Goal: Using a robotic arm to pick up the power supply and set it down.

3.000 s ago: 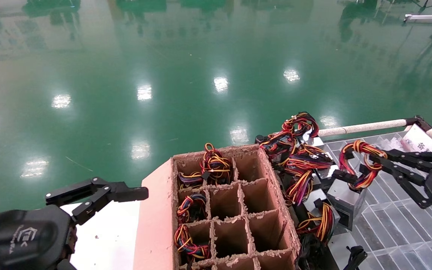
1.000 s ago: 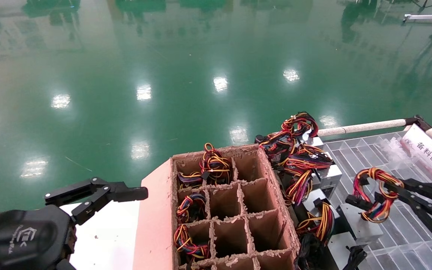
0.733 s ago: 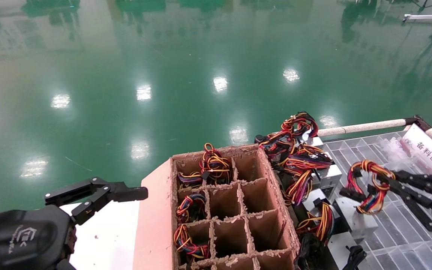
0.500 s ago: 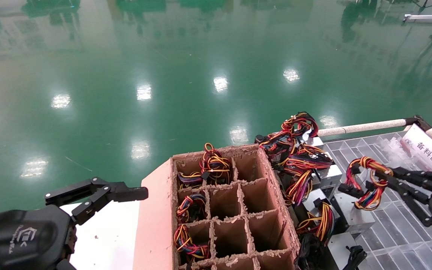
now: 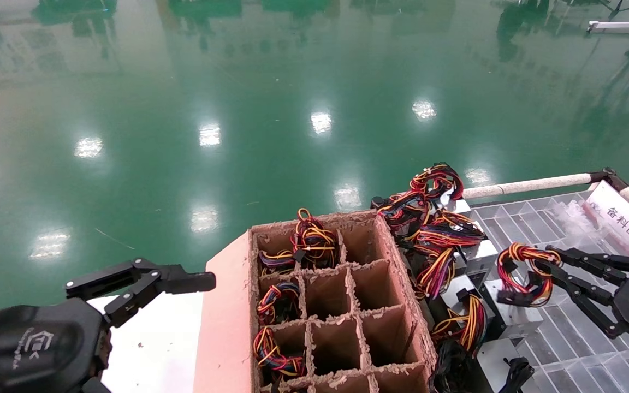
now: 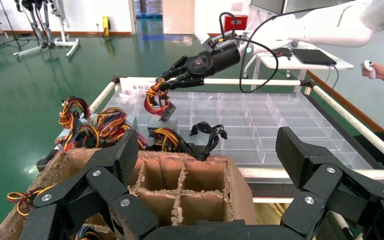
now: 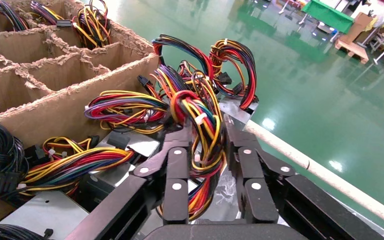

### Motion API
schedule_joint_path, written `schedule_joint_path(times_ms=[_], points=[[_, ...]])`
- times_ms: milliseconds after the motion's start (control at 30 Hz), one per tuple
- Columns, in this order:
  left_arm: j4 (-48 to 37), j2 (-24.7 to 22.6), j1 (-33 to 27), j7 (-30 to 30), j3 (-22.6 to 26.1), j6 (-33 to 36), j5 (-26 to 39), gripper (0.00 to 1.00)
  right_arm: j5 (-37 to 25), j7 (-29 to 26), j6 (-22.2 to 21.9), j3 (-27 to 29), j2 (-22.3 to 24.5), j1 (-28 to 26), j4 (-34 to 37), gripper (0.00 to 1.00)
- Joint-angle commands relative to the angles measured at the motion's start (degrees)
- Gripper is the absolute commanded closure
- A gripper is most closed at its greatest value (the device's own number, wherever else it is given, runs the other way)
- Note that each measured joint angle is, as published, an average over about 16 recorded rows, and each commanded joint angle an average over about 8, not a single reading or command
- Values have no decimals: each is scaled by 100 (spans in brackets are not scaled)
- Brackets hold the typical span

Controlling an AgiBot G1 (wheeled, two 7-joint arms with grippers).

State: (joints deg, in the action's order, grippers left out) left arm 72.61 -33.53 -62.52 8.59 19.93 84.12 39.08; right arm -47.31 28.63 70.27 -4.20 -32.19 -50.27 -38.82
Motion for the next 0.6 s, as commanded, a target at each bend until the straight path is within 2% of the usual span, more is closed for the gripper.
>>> schedule_joint_path(times_ms=[33,600], points=[[0,0,0,0,0,0,0,0,-6,20,-11,4,11,13,-6,0],[-2,0,-1,-1,2,1,-1,0,479,-806,162,135,11,-81,-299,0]])
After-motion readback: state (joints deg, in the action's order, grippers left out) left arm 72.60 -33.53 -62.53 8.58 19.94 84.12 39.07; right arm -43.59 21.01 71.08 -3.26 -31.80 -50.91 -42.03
